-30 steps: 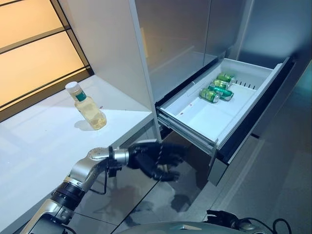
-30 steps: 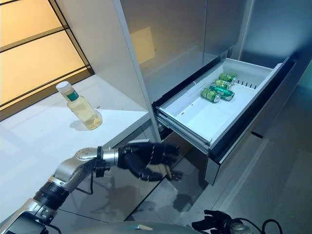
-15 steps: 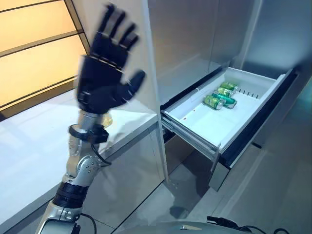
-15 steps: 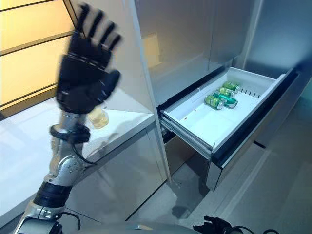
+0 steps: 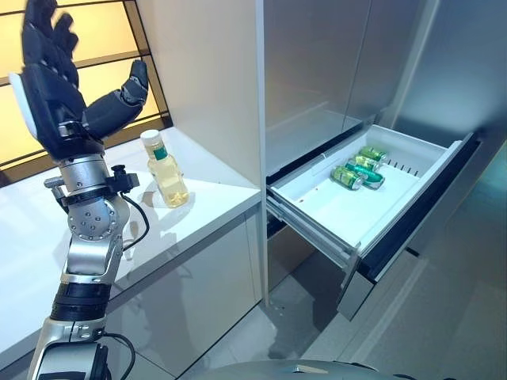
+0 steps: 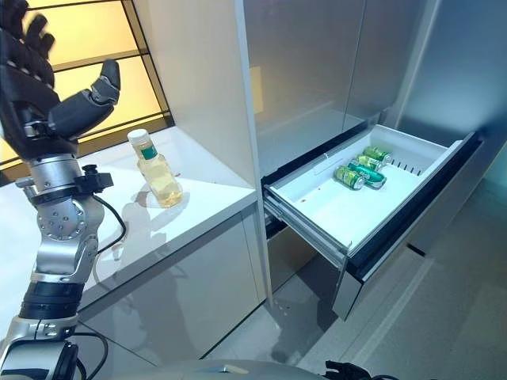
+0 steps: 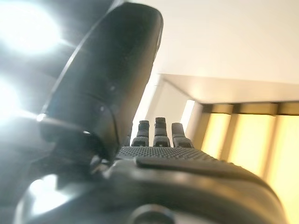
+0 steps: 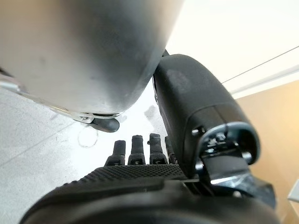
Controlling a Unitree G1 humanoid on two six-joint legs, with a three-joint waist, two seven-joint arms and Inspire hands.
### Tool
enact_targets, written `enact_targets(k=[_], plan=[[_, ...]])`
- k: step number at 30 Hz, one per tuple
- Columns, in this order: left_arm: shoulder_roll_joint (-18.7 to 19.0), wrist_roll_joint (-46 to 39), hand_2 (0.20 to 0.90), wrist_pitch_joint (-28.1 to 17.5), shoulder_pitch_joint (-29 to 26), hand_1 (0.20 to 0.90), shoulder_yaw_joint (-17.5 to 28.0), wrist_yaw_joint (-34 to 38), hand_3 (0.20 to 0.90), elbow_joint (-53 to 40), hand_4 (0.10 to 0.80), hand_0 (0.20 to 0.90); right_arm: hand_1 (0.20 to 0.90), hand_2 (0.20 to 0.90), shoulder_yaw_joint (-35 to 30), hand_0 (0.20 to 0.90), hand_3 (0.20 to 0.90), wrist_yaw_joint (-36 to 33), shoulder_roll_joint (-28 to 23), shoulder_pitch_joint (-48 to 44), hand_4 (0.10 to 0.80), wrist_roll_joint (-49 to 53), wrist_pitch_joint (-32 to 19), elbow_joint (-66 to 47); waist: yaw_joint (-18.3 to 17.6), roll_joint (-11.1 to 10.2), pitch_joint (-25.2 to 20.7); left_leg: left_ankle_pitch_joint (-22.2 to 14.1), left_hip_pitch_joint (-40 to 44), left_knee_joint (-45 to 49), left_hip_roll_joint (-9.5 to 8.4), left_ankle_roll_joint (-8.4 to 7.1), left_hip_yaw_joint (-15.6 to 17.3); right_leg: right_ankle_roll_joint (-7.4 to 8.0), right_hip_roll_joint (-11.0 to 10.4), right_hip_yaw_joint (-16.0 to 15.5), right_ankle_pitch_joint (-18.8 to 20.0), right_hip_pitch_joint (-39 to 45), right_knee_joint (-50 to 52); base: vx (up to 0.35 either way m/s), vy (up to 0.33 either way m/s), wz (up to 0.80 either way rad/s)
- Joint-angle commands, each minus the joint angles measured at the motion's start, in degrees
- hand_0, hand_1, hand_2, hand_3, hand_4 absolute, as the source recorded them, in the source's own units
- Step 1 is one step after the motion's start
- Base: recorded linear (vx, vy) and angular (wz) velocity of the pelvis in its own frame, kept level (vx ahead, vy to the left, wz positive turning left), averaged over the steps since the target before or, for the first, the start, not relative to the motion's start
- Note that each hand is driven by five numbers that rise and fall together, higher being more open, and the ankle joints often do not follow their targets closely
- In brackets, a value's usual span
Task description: Put drinks into fridge and close the fridge
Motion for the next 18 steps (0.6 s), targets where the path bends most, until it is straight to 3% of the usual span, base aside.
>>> enact_targets(k=[1, 11, 18], plan=[[4.14, 0.38, 0.900, 1.36, -8.48, 0.900, 0.69, 2.45, 0.900, 2.80, 0.800, 0.900, 0.900, 0.900, 3.41, 0.900, 0.900, 1.70, -0.32, -0.93, 0.800, -1.67, 1.74, 3.97, -0.15, 0.07, 1.67, -7.28, 2.54, 0.55, -0.71, 0.97, 2.79, 3.11, -0.68, -0.06, -4.60, -0.42, 4.34, 0.000, 0.000, 0.00], [5.42, -4.92, 0.900, 5.52, -9.36, 0.900, -1.61, -3.89, 0.900, 11.44, 0.800, 0.900, 0.900, 0.900, 2.73, 0.900, 0.900, 2.81, -1.47, -2.02, 0.800, -1.30, 5.04, 2.64, -0.64, 0.11, 1.94, -7.28, 2.93, 0.45, -0.73, 0.96, 3.47, 3.39, -0.82, 0.53, -4.38, -0.28, 4.39, 0.003, 0.002, 0.00], [5.50, -2.66, 0.900, 7.04, -8.94, 0.900, -2.05, -4.51, 0.900, 16.52, 0.800, 0.900, 0.900, 0.900, 2.30, 0.900, 0.900, 2.51, -1.46, -1.76, 0.800, -1.42, 5.27, 2.57, -0.92, 0.24, 1.94, -7.28, 2.98, 0.40, -0.87, 1.02, 3.55, 3.62, -0.91, 0.95, -4.16, -0.29, 4.25, 0.000, 0.000, 0.00]])
